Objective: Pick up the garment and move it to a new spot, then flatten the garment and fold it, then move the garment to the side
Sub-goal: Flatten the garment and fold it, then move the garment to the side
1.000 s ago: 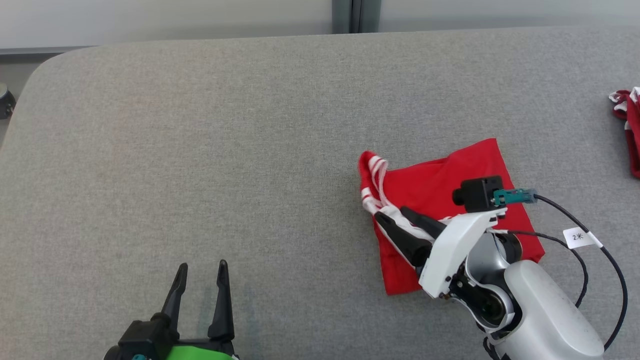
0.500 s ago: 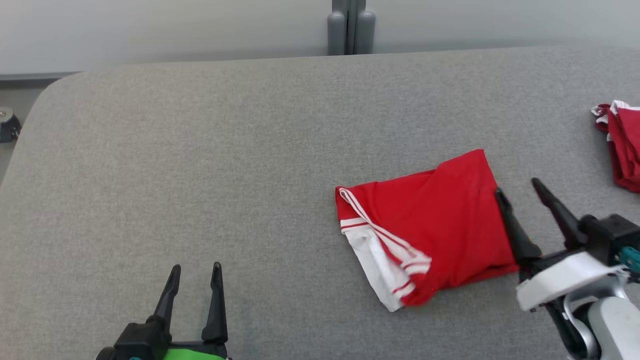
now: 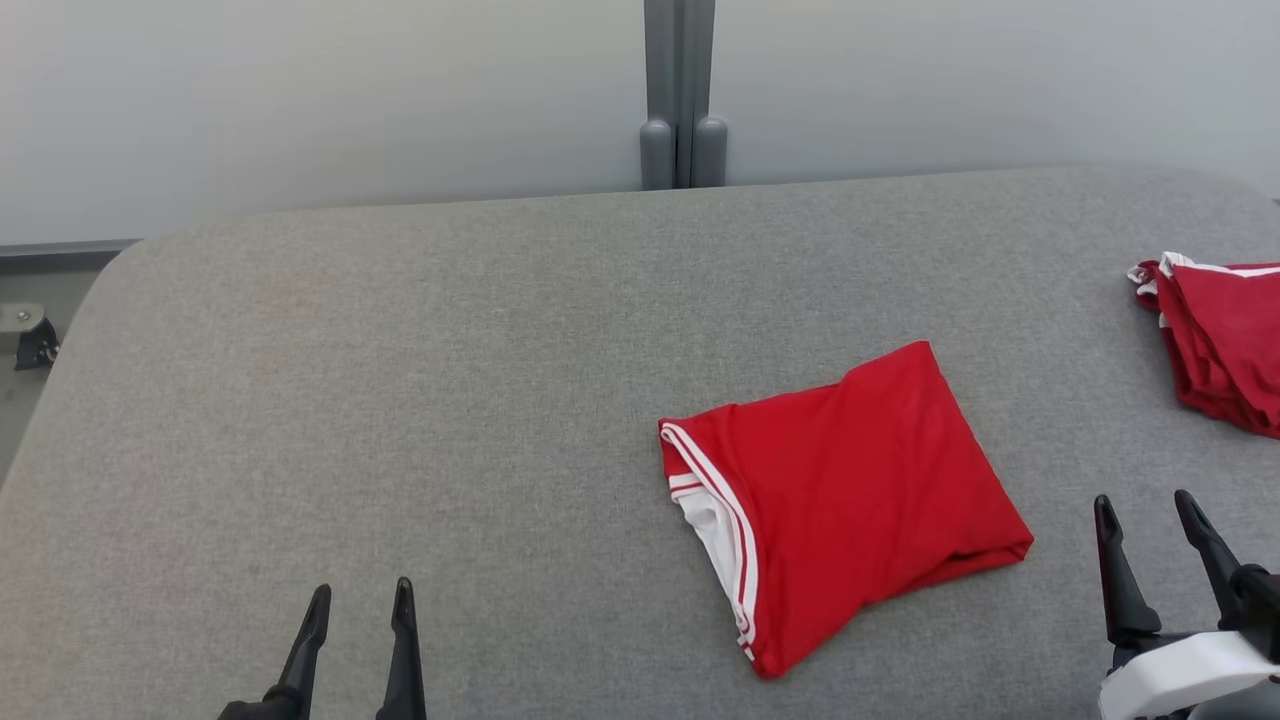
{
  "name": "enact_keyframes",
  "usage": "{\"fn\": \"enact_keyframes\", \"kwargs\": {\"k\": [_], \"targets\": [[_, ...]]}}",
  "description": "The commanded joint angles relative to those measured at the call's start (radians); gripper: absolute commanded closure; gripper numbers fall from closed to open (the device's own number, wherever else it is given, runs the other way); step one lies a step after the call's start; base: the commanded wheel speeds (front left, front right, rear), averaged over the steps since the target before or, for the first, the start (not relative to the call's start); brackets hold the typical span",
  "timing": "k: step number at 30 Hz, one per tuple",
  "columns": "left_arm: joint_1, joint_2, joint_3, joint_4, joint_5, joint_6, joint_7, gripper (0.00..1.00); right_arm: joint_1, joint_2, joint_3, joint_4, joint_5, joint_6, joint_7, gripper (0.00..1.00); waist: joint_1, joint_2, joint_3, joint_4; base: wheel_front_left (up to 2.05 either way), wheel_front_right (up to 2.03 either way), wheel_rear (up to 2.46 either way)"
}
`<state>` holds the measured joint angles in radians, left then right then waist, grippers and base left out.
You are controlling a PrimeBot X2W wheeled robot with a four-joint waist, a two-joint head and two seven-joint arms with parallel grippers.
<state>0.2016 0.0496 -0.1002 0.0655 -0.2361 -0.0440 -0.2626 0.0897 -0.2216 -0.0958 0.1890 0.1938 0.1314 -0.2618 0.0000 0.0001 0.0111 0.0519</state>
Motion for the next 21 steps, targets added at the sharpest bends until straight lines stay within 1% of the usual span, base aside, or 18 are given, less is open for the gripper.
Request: {"fn": "enact_keyframes", "kwargs": {"k": [1,5,13,18,21], "targets": [[0.015,0.002,0.005,-0.01,0.007,0.002,-0.003,0.0,0.012,0.005,-0.008,-0.005,-0.006,-0.001,-0.004,0.0,0.0,-0.0001,-0.015,0.002,0.0,0.0,0.0],[0.034,0.002,0.008,-0.019,0.011,0.006,-0.003,0.0,0.037,0.015,-0.011,-0.007,-0.02,-0.001,-0.004,0.0,0.0,-0.0001,-0.029,0.004,0.0,0.0,0.0],[0.043,0.002,0.007,-0.023,0.02,0.002,-0.003,0.0,0.033,0.024,-0.014,-0.018,-0.015,-0.001,-0.004,0.0,0.0,-0.0001,-0.034,0.005,0.0,0.0,0.0],[0.034,0.002,0.004,-0.026,0.014,0.0,-0.003,0.0,0.016,0.019,-0.001,-0.012,0.002,-0.001,-0.004,0.0,0.0,-0.0001,-0.024,0.008,0.0,0.0,0.0],[0.022,0.002,-0.002,-0.03,0.007,0.001,-0.003,0.0,-0.04,-0.003,0.027,-0.018,0.033,-0.001,-0.004,0.0,0.0,-0.0001,-0.003,0.006,0.0,0.0,0.0]]}}
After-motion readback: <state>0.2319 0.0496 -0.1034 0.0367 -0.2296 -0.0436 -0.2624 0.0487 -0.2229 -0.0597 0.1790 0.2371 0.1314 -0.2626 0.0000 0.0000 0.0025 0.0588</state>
